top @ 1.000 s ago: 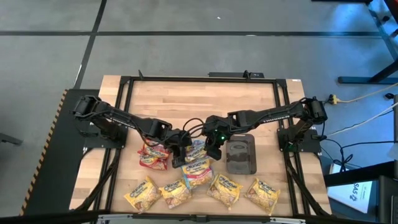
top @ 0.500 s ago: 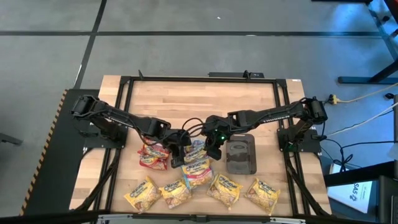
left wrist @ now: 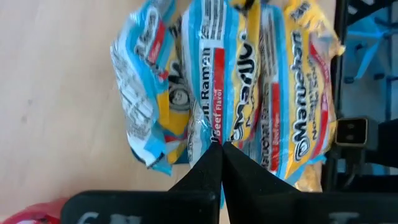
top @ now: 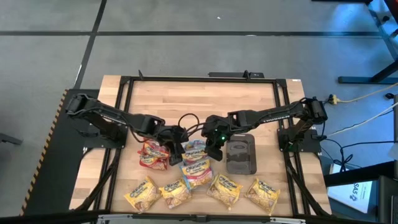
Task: Sort Maruchan noodles
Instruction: Adjust the blue noodle packs in the blue bin
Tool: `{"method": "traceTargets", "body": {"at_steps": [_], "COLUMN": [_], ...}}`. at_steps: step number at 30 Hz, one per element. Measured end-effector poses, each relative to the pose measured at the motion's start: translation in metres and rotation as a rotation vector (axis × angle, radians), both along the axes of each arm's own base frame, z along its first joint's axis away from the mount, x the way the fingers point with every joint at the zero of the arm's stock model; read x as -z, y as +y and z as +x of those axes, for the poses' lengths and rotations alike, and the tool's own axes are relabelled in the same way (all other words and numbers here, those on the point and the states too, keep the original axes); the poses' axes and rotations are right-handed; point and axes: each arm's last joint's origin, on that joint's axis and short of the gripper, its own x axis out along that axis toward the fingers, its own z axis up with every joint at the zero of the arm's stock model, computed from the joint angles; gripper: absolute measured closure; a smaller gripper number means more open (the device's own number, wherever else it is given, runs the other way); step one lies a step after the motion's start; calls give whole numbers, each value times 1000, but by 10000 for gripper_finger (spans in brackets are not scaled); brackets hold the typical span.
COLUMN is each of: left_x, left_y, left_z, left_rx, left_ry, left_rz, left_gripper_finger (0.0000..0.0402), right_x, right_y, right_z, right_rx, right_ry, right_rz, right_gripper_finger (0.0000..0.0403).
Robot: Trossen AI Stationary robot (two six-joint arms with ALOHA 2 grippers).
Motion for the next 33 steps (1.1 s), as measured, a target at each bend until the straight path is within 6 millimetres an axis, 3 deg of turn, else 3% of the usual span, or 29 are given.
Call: {"method": "traceTargets", "body": {"at_steps": [18,33], "left_x": [-8,-8], "left_y": [4,0], "left_z": [-5,-4], "left_rx": [-25,-7], "left_ry": [-28,-36], "left_rz": [26,9], "left_gripper_finger": [401,401], "right_x": [-2,16], "right_y": [1,11], "right_z": [2,8], "right_rx": [-31,-26], "right_ry": [-25,36], "right_rz": [42,35], "right_gripper_finger": [403,403]}}
